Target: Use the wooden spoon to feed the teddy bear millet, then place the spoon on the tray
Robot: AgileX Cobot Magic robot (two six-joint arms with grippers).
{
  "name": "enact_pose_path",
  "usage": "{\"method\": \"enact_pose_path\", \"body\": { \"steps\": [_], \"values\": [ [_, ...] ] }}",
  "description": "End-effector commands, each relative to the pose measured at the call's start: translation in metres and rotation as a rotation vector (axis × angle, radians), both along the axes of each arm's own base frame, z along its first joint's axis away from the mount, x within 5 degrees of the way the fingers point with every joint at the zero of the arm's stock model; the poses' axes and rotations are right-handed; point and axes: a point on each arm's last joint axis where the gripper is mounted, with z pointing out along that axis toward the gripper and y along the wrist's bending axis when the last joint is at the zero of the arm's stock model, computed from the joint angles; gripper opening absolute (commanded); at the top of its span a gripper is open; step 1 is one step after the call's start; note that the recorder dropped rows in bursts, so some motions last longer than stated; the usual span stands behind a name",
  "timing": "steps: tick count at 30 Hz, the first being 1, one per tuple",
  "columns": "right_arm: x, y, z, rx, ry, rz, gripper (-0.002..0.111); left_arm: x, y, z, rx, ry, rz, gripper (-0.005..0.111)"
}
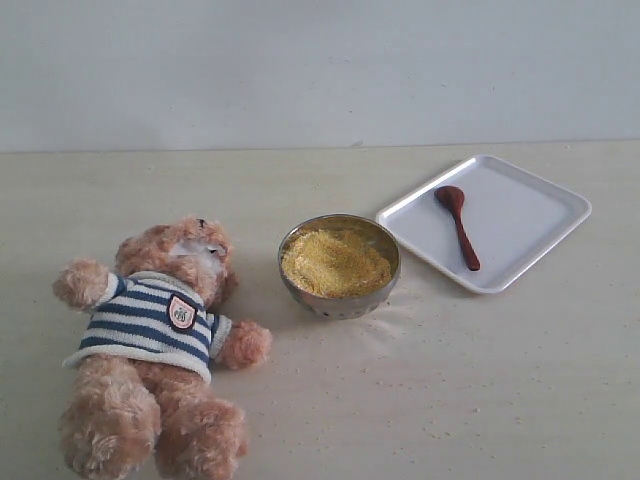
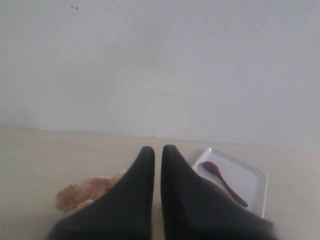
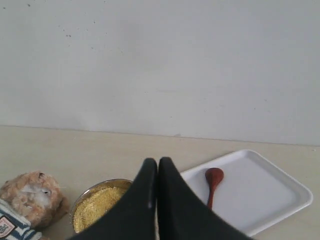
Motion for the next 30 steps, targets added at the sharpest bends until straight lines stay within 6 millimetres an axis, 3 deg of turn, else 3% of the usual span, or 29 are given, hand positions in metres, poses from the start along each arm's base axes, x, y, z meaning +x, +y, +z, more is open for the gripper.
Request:
{"method": "enact_pose_path", "body": {
  "steps": [1,11,14,24,30],
  "values": [
    [-0.002,0.002,0.0,0.018,-0.005,0.027,0.0,0.0,0.0,-0.001,-0.005,0.004,0.006,0.005],
    [-0.002,0.003,-0.001,0.018,-0.003,0.029,0.0,0.0,0.0,-0.001,-0.003,0.003,0.005,0.005],
    [-0.005,0.0,-0.01,0.018,-0.001,0.01,0.0,-0.002,0.0,-0.004,-0.004,-0.005,0.007,0.005],
    [-0.038,-0.008,-0.057,0.036,-0.086,-0.006,0.0,-0.024,-0.002,-0.017,0.012,-0.145,0.006,0.005],
    [-0.042,-0.008,-0.089,0.031,-0.06,-0.007,0.0,-0.024,-0.003,-0.019,0.009,-0.141,0.003,0.005]
  ]
}}
